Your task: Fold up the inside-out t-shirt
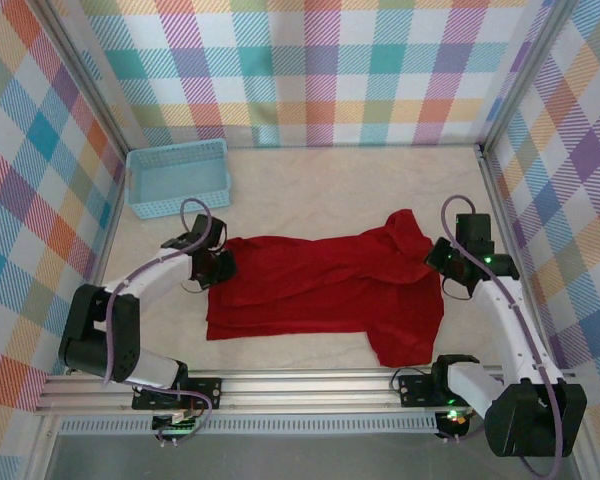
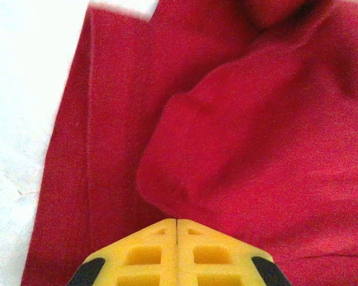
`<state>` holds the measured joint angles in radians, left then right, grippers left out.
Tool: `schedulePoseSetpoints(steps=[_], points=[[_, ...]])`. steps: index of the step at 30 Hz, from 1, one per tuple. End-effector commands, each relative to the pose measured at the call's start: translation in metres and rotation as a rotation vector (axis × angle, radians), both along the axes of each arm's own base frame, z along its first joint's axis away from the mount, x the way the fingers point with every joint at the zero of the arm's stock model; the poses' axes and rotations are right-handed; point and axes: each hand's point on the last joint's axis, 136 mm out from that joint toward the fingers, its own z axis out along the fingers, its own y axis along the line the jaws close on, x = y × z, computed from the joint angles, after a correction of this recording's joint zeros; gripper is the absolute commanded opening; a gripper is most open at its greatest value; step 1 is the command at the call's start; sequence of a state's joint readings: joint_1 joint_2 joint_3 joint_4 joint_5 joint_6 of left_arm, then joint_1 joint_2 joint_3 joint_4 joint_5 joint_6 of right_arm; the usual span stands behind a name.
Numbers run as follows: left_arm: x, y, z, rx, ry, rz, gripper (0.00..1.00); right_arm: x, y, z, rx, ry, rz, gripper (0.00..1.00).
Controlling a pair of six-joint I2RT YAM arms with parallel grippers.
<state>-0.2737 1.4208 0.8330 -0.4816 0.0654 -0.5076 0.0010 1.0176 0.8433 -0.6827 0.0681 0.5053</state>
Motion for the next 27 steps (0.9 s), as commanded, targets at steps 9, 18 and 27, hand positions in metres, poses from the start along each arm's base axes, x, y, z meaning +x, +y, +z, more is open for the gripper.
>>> schedulePoseSetpoints(steps=[9, 18, 27], points=[[0.109, 0.026, 0.171, -0.066, -0.423, 0.181, 0.0, 0.099, 0.002, 0.132, -0.042, -0.262, 0.067, 0.0], [0.178, 0.076, 0.187, -0.126, -0.486, 0.357, 0.0, 0.188, 0.01, 0.213, -0.068, -0.425, 0.151, 0.0], [0.168, 0.082, 0.238, -0.262, -0.581, 0.335, 0.0, 0.178, 0.01, 0.292, -0.132, -0.575, 0.185, 0.0]])
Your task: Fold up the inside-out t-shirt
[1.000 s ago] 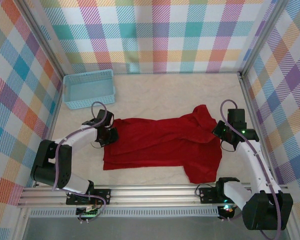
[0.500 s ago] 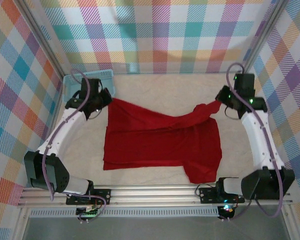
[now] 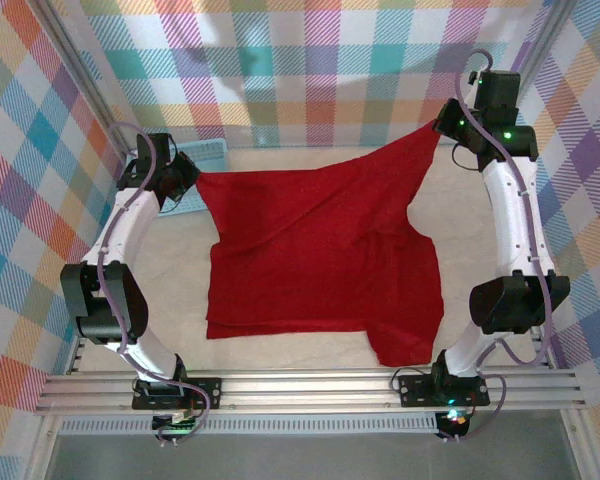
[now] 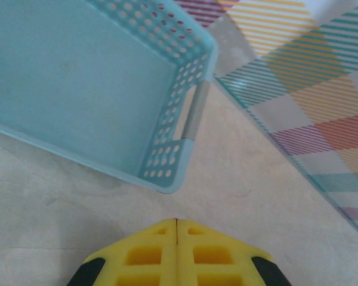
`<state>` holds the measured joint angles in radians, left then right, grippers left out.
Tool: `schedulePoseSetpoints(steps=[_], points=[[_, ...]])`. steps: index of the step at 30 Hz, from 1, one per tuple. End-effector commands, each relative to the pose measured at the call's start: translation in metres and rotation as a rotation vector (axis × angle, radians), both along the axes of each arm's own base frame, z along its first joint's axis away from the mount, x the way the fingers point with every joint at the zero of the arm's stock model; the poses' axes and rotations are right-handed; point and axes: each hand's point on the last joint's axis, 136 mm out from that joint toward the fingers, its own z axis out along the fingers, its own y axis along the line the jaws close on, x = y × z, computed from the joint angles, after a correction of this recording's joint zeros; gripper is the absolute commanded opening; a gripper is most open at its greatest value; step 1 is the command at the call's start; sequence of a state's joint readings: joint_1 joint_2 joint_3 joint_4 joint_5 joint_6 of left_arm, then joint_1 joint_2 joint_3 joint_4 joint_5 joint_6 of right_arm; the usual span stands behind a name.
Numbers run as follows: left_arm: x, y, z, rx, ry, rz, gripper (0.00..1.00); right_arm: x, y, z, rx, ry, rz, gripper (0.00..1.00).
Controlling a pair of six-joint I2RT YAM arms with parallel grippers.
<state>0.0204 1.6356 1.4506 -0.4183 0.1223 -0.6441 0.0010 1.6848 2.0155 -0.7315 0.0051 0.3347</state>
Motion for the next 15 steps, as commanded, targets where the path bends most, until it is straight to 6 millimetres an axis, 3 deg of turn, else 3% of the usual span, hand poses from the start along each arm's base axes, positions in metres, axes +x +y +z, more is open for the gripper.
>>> schedulePoseSetpoints(steps=[1, 9, 15], points=[[-0.013, -0.004, 0.076, -0.046, -0.178, -0.031, 0.0, -0.03, -0.002, 0.06, -0.047, -0.133, 0.018, 0.0], [-0.087, -0.009, 0.173, -0.047, -0.383, -0.047, 0.0, -0.107, -0.008, 0.134, -0.122, -0.317, -0.004, 0.0], [-0.159, -0.012, 0.244, -0.039, -0.562, -0.054, 0.0, -0.197, -0.017, 0.204, -0.158, -0.529, -0.061, 0.0]])
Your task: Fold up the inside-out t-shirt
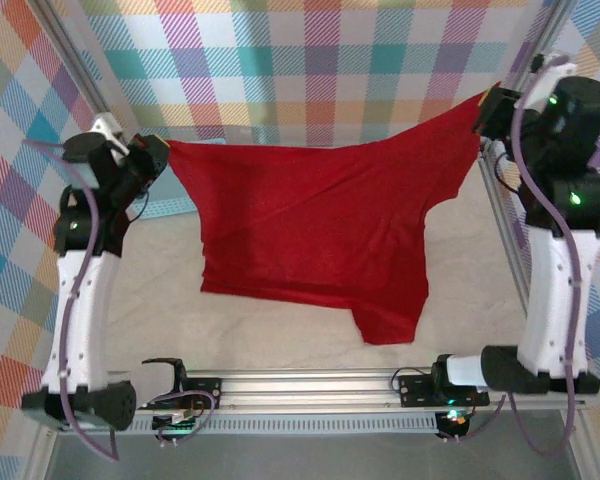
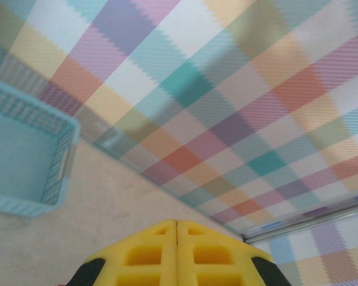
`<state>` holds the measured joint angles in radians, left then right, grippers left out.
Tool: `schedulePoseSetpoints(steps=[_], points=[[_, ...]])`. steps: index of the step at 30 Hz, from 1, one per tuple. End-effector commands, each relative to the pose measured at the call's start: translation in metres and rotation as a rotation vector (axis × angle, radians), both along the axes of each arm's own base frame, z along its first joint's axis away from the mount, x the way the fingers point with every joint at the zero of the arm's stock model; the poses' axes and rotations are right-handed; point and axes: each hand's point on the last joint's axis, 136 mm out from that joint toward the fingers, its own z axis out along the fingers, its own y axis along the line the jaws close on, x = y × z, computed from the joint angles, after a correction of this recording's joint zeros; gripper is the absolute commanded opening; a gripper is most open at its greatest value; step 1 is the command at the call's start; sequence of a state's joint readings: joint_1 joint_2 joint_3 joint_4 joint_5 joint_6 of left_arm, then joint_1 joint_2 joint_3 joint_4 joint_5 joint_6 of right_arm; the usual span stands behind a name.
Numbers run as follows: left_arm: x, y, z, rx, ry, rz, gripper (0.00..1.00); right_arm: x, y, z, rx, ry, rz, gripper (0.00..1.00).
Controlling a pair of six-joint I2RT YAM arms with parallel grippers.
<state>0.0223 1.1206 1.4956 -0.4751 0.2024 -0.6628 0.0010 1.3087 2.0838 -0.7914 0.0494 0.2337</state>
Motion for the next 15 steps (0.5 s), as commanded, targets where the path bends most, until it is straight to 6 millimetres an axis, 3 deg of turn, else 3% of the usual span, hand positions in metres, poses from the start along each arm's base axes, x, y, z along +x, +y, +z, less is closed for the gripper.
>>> schedulePoseSetpoints(steps=[1, 6, 8, 12, 15], points=[[-0.041, 0.003, 0.035, 0.0, -0.084, 0.012, 0.0, -0.062, -0.01, 0.052, -0.045, -0.175, -0.055, 0.0], [-0.107, 0.005, 0.078, 0.02, -0.227, 0.034, 0.0, -0.145, -0.014, 0.099, -0.062, -0.363, -0.087, 0.0], [-0.128, 0.005, 0.09, 0.022, -0.272, 0.044, 0.0, -0.169, -0.015, 0.111, -0.066, -0.413, -0.097, 0.0], [-0.155, 0.006, 0.111, 0.03, -0.334, 0.051, 0.0, -0.2, -0.018, 0.129, -0.081, -0.484, -0.118, 0.0], [-0.155, 0.003, 0.118, 0.034, -0.343, 0.037, 0.0, -0.208, -0.022, 0.142, -0.098, -0.524, -0.147, 0.0]])
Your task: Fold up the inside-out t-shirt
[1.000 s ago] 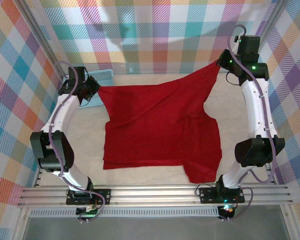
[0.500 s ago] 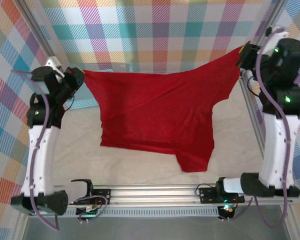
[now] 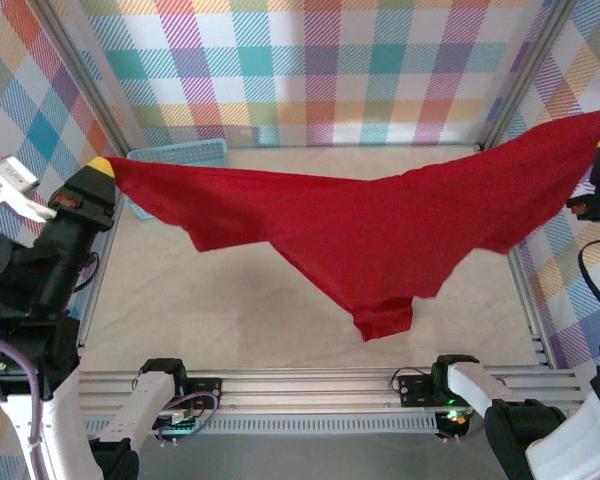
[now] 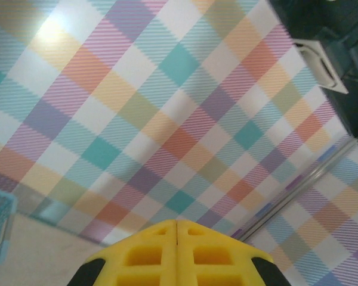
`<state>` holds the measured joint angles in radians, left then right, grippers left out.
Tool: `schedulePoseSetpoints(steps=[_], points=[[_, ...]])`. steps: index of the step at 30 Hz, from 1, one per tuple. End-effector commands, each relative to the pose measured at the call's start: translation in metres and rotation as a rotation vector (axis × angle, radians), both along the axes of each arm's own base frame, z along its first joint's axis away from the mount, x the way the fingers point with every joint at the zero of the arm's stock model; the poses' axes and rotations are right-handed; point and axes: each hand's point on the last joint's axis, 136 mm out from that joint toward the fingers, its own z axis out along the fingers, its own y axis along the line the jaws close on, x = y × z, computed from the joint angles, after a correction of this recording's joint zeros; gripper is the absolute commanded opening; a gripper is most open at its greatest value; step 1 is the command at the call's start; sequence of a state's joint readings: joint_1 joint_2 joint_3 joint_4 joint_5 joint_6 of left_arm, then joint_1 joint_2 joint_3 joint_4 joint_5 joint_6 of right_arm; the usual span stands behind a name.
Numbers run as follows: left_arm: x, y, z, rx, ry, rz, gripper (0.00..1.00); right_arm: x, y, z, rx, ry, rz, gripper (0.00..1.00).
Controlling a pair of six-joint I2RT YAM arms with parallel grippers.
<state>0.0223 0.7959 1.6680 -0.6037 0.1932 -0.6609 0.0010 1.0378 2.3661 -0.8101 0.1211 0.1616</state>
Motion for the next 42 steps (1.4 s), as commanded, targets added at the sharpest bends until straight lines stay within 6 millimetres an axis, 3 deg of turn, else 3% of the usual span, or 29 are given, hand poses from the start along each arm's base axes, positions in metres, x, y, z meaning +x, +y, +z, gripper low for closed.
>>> schedulePoseSetpoints(steps=[1, 5, 9, 12, 16, 20, 24, 27, 30, 33, 39, 42], points=[[0.012, 0.005, -0.002, 0.02, 0.034, 0.03, 0.0, 0.014, -0.012, 0.006, -0.024, 0.004, -0.086, 0.0], [0.046, 0.011, -0.022, 0.037, 0.14, 0.055, 0.0, 0.049, -0.013, 0.011, -0.06, 0.03, -0.112, 0.0], [0.099, 0.009, -0.063, 0.049, 0.275, 0.031, 0.0, 0.123, -0.011, -0.009, -0.09, 0.147, -0.105, 0.0], [0.141, 0.004, -0.103, 0.059, 0.389, -0.009, 0.0, 0.183, -0.005, -0.037, -0.105, 0.254, -0.061, 0.0], [0.192, 0.001, -0.163, 0.052, 0.525, -0.039, 0.0, 0.268, 0.007, -0.099, -0.086, 0.435, 0.023, 0.0], [0.242, -0.007, -0.233, 0.072, 0.672, -0.065, 0.0, 0.343, 0.021, -0.183, -0.035, 0.639, 0.115, 0.0], [0.286, -0.016, -0.302, 0.098, 0.811, -0.084, 0.0, 0.4, 0.045, -0.265, -0.043, 0.8, 0.157, 0.0], [0.312, -0.02, -0.339, 0.124, 0.879, -0.08, 0.0, 0.435, 0.059, -0.316, -0.057, 0.899, 0.168, 0.0], [0.334, -0.019, -0.362, 0.142, 0.916, -0.068, 0.0, 0.465, 0.06, -0.345, -0.055, 0.943, 0.143, 0.0], [0.351, -0.015, -0.373, 0.163, 0.939, -0.045, 0.0, 0.491, 0.058, -0.367, -0.054, 0.976, 0.117, 0.0], [0.368, -0.006, -0.369, 0.193, 0.93, 0.007, 0.0, 0.525, 0.054, -0.382, -0.06, 0.938, 0.083, 0.0], [0.37, -0.002, -0.369, 0.208, 0.937, 0.015, 0.0, 0.525, 0.054, -0.383, -0.058, 0.939, 0.088, 0.0]])
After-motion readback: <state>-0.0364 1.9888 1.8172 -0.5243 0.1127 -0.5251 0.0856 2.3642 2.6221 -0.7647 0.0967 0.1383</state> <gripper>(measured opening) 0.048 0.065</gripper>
